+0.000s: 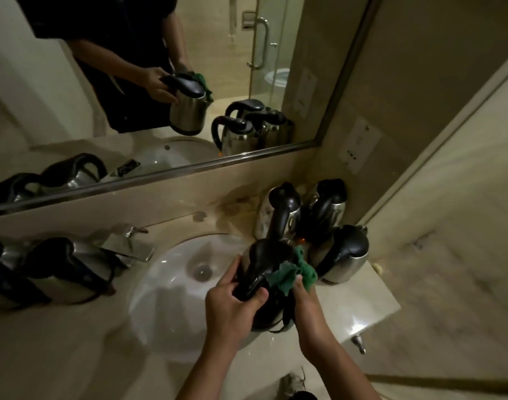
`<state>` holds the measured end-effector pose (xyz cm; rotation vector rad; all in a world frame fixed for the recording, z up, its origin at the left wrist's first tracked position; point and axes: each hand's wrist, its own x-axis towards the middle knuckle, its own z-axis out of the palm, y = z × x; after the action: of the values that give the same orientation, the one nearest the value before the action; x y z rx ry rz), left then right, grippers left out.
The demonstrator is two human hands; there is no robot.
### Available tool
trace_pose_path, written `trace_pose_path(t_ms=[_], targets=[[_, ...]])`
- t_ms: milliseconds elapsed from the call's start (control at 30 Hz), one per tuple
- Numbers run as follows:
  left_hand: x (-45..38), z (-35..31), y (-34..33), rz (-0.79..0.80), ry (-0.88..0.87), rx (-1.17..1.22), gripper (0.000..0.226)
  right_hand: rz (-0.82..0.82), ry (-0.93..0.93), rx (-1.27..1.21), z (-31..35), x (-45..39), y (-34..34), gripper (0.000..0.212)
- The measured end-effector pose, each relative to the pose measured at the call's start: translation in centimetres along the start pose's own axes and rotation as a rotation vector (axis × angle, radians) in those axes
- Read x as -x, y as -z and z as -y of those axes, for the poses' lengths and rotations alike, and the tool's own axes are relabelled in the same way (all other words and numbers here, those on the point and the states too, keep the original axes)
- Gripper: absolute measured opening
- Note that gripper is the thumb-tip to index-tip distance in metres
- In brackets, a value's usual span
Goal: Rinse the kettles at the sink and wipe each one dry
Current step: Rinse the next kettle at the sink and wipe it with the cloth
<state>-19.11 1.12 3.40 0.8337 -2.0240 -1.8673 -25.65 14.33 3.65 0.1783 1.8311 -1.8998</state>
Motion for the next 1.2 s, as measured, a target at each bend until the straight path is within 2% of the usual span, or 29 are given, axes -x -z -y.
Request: trace_pose_path(t_ms=[67, 167, 267, 367, 667, 900, 1033, 1133, 1200], targets=[[-0.5, 1.2, -1.2, 0.059, 0.032, 0.010, 0.084, -0.072, 0.056, 0.029, -0.8, -0.1, 0.8, 0.056], [-1.3, 2.7, -2.7, 0.127, 0.002, 0.005, 0.075, -0.155, 0.096, 0.105, -1.8, -0.5, 2.0, 0.071], [-2.4, 4.5, -4.4, 0.181, -0.064, -0.037, 0.073, -0.185, 0.101, 0.188, -2.5, -1.4, 3.1, 0.066], [-3.2, 6.1, -5.6, 0.218, -0.101, -0.080, 0.075, -0.175, 0.078, 0.193, -2.6, -2.1, 3.9, 0.034], [-2.9, 9.2, -7.4, 0.130, -0.149, -0.171, 0.058, -0.211, 0.001, 0.319, -3.0, -3.7, 5.0, 0.057], [-3.5, 9.6, -9.2, 0.052, -0.127, -0.198, 0.066, -0.358, -0.001, 0.469, -1.1, -4.1, 5.6, 0.039], [-3.7, 9.6, -11.0, 0.022, -0.050, -0.154, 0.067, -0.389, -0.095, 0.515, -0.6, -4.5, 6.0, 0.035], [-3.4, 9.8, -12.3, 0.043, -0.027, -0.125, 0.079, -0.399, -0.122, 0.604, -0.7, -4.9, 6.4, 0.037], [-3.3, 9.7, -12.7, 0.036, -0.034, -0.130, 0.089, -0.399, -0.133, 0.680, -0.7, -5.3, 6.5, 0.030]])
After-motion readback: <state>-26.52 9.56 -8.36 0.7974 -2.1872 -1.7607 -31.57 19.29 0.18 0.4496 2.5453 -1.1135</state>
